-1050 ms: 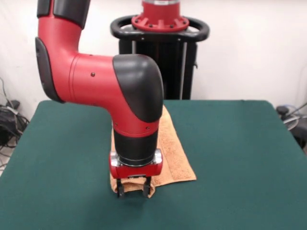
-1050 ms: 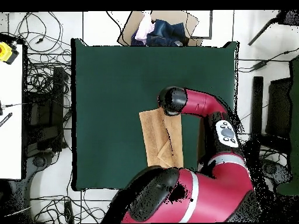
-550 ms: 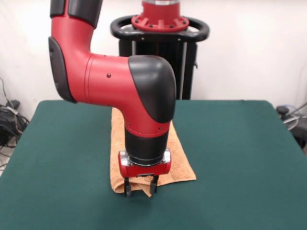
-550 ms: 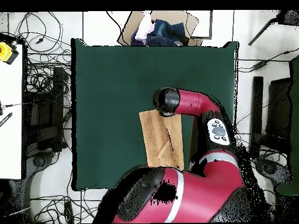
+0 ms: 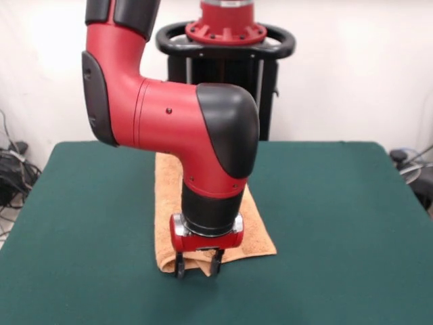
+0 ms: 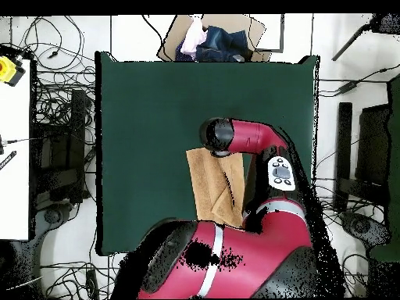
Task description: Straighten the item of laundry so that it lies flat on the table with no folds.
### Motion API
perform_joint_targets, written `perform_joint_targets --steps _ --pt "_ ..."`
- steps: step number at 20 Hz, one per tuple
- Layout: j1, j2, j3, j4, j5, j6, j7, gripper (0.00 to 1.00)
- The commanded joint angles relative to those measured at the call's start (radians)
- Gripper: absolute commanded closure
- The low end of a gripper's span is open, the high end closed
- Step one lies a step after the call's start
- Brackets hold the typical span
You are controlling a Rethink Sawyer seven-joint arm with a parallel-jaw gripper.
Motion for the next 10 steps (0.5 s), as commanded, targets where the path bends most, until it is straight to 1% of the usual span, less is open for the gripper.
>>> perform_joint_targets --steps 1,7,10 --pt "0.016 0.105 -0.033 -0.039 0.033 0.101 0.212 0.0" --pt "0.016 0.094 -0.035 -0.016 0.041 0.069 0.221 0.0" --pt "0.013 0.11 -0.033 -0.022 0.038 0.049 0.215 0.0"
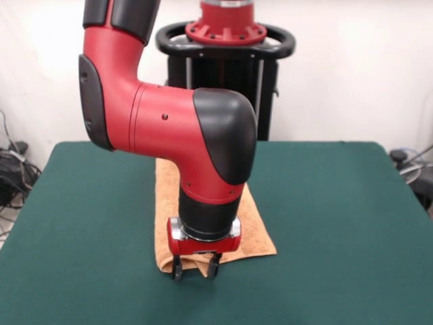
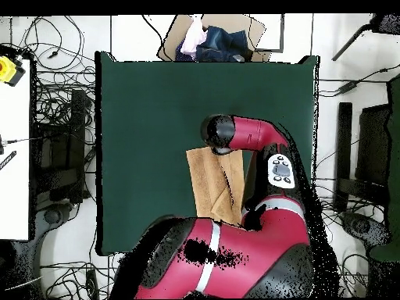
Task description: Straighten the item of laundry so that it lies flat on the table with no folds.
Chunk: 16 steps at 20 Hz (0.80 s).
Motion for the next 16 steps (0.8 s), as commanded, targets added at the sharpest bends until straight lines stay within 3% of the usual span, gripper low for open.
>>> perform_joint_targets --steps 1,6,10,16 --pt "0.007 0.092 -0.02 0.013 0.014 0.009 0.216 0.0" --pt "-0.005 0.073 -0.004 0.044 0.023 -0.016 0.209 0.0" --pt "-0.048 0.006 0.063 0.117 0.086 0.007 0.198 0.0" --pt "-0.043 -0.043 0.071 0.152 0.129 0.044 0.19 0.0"
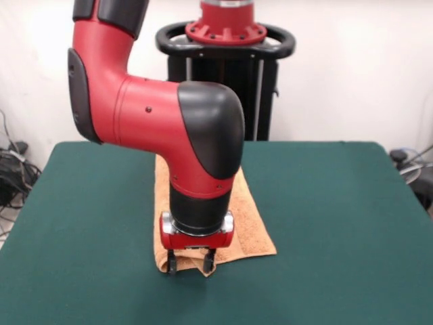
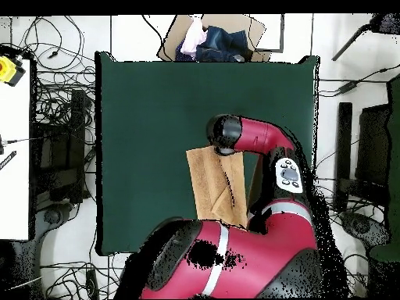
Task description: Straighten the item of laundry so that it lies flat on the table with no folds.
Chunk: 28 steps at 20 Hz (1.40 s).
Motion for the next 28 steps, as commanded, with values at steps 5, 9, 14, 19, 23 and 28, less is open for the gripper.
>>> perform_joint_targets --steps 5,9,14,19,23,28 --pt "-0.023 -0.04 0.074 0.161 0.081 0.024 0.181 0.0" --pt "-0.042 -0.047 0.095 0.171 0.102 0.024 0.169 0.0" --pt "-0.043 -0.035 0.094 0.17 0.111 0.015 0.161 0.0" --pt "-0.046 -0.039 0.088 0.186 0.107 0.016 0.15 0.0" --pt "-0.045 -0.038 0.085 0.197 0.1 0.014 0.147 0.0" --pt "-0.032 -0.027 0.072 0.18 0.089 0.049 0.14 0.0"
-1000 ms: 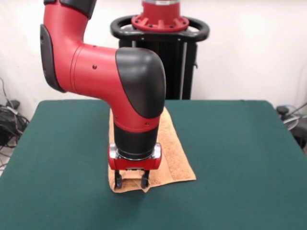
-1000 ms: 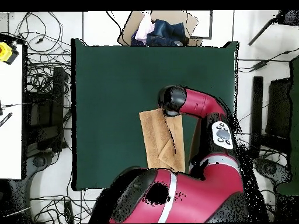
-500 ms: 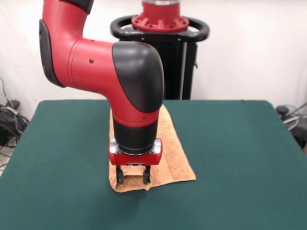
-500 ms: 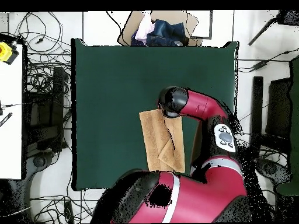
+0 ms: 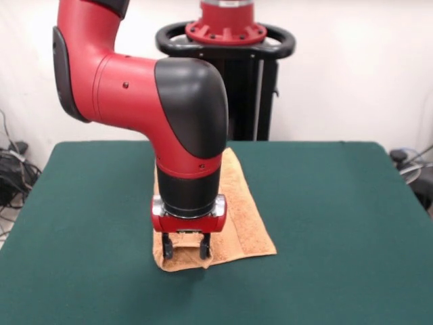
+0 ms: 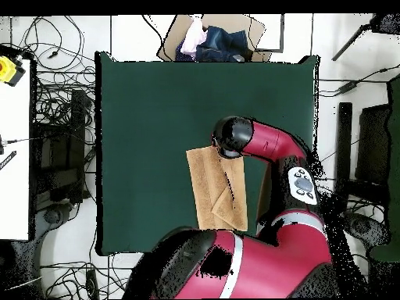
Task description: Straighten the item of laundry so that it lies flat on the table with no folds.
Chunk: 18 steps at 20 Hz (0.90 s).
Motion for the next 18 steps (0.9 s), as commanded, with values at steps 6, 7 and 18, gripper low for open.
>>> perform_joint_targets --steps 6,7,18 --pt "0.015 0.066 0.053 0.069 0.008 0.049 0.142 0.0" --pt "0.019 0.07 0.05 0.064 0.006 0.057 0.141 0.0" --pt "0.111 0.219 -0.067 -0.111 -0.084 0.299 0.101 0.0"
